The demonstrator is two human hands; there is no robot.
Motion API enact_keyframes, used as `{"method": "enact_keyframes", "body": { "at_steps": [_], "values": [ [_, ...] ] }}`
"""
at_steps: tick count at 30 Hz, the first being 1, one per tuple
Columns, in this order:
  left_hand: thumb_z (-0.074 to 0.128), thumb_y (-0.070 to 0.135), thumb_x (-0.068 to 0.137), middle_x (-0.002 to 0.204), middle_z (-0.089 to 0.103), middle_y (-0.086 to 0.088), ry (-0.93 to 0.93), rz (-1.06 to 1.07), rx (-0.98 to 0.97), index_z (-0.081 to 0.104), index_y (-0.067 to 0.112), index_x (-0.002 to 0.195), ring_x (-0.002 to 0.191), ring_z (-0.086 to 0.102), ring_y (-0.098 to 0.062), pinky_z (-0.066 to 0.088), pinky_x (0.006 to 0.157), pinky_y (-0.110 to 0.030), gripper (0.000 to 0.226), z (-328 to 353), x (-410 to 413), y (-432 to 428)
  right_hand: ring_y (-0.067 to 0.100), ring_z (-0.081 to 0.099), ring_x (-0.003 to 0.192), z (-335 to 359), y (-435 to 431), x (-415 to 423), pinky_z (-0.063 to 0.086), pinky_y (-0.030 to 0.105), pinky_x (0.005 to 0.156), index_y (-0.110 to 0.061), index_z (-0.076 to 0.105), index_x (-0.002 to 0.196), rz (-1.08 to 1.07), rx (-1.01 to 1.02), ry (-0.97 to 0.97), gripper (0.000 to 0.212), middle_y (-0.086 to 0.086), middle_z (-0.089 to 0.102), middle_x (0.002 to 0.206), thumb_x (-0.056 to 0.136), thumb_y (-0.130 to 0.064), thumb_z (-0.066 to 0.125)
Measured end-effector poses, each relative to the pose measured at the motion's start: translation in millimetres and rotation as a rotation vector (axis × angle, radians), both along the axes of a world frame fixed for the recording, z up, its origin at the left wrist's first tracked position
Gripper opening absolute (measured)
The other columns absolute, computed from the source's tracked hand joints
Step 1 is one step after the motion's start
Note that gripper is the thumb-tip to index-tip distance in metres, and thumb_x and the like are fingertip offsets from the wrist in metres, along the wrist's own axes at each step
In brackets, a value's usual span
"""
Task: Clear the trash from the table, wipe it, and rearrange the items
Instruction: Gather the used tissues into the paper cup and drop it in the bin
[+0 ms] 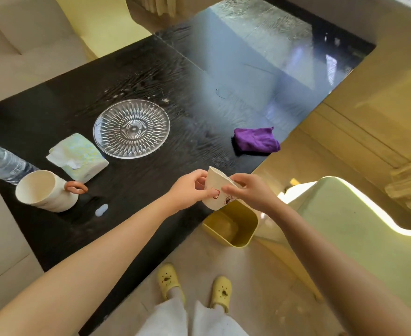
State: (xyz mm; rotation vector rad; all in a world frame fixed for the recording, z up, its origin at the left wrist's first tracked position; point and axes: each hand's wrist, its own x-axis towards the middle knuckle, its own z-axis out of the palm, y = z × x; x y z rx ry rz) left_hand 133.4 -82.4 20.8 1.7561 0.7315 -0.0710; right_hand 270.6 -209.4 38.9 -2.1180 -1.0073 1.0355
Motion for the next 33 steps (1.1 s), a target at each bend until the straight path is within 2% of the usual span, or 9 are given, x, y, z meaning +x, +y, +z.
{"method": "enact_keyframes", "body": {
  "at_steps": [3, 5, 7, 9, 11, 13, 18, 27, 33],
  "values": [
    [0.071, 0.029, 0.080, 0.115, 0.065, -0.001, -0.009, 0.010, 0.020, 0.054, 0.019, 0.120, 0.103, 0.062, -0.014, 0.053, 0.081, -0.025, 0.044, -13, 26, -20, -0.001, 0.054, 0.064, -3, -11, 30, 0.039, 0.010, 0.048, -0.013, 0.069, 0.101, 0.057, -0.057, -0.127, 0.024, -0.008, 0.062, 0.081, 0.085, -0.030, 0.065],
    [0.064, 0.026, 0.086, 0.121, 0.064, -0.001, -0.026, 0.037, 0.070, 0.054, 0.020, 0.123, 0.108, 0.060, -0.013, 0.049, 0.081, -0.020, 0.038, -26, 45, -30, -0.001, 0.052, 0.062, -14, -18, 51, 0.035, 0.010, 0.047, -0.011, 0.070, 0.105, 0.023, -0.079, -0.183, 0.027, -0.004, 0.067, 0.088, 0.085, -0.028, 0.065],
    [0.055, 0.026, 0.092, 0.132, 0.058, -0.002, 0.005, 0.079, 0.203, 0.051, 0.019, 0.130, 0.121, 0.053, -0.016, 0.045, 0.093, -0.026, 0.039, -45, 58, -32, 0.001, 0.051, 0.063, -33, -27, 69, 0.031, 0.012, 0.048, -0.009, 0.069, 0.109, -0.055, -0.115, -0.241, 0.028, 0.005, 0.071, 0.101, 0.086, -0.025, 0.064],
    [0.049, 0.028, 0.095, 0.146, 0.044, -0.005, 0.132, 0.046, 0.395, 0.041, 0.018, 0.140, 0.136, 0.039, -0.021, 0.034, 0.108, -0.034, 0.047, -72, 59, -30, 0.004, 0.053, 0.063, -61, -38, 83, 0.033, 0.015, 0.046, -0.008, 0.068, 0.110, -0.108, -0.178, -0.279, 0.028, 0.008, 0.071, 0.107, 0.088, -0.024, 0.061],
    [0.043, 0.036, 0.096, 0.156, 0.024, -0.008, 0.359, -0.091, 0.605, 0.028, 0.020, 0.147, 0.145, 0.019, -0.025, 0.021, 0.116, -0.042, 0.056, -102, 50, -30, 0.015, 0.060, 0.073, -93, -50, 89, 0.042, 0.021, 0.050, -0.006, 0.068, 0.107, -0.099, -0.235, -0.303, 0.026, 0.010, 0.071, 0.105, 0.089, -0.024, 0.059],
    [0.035, 0.042, 0.097, 0.160, 0.008, -0.008, 0.492, -0.219, 0.780, 0.016, 0.022, 0.150, 0.148, 0.006, -0.025, 0.011, 0.118, -0.046, 0.060, -124, 40, -34, 0.020, 0.061, 0.079, -125, -61, 93, 0.044, 0.023, 0.054, -0.006, 0.067, 0.102, -0.107, -0.274, -0.306, 0.024, 0.012, 0.070, 0.099, 0.089, -0.024, 0.058],
    [0.018, 0.047, 0.097, 0.160, 0.011, -0.006, 0.491, -0.198, 0.984, 0.015, 0.022, 0.150, 0.148, 0.008, -0.024, 0.008, 0.119, -0.046, 0.058, -147, 32, -45, 0.024, 0.056, 0.096, -199, -75, 89, 0.054, 0.036, 0.078, -0.011, 0.057, 0.114, -0.029, -0.361, -0.379, 0.032, 0.008, 0.062, 0.107, 0.087, -0.028, 0.059],
    [0.005, 0.049, 0.092, 0.160, 0.010, -0.006, 0.463, -0.155, 1.024, 0.014, 0.021, 0.150, 0.148, 0.006, -0.023, 0.009, 0.120, -0.047, 0.065, -156, 31, -48, 0.032, 0.051, 0.117, -295, -68, 84, 0.049, 0.045, 0.097, -0.011, 0.039, 0.133, 0.086, -0.441, -0.282, 0.057, 0.013, 0.049, 0.133, 0.086, -0.033, 0.063],
    [0.007, 0.049, 0.092, 0.160, 0.010, -0.006, 0.457, -0.153, 1.023, 0.014, 0.020, 0.150, 0.148, 0.007, -0.023, 0.007, 0.120, -0.046, 0.065, -156, 29, -47, 0.031, 0.052, 0.115, -297, -75, 93, 0.052, 0.045, 0.093, -0.015, 0.037, 0.133, 0.141, -0.510, -0.227, 0.058, 0.011, 0.048, 0.132, 0.086, -0.039, 0.060]
  ]
}}
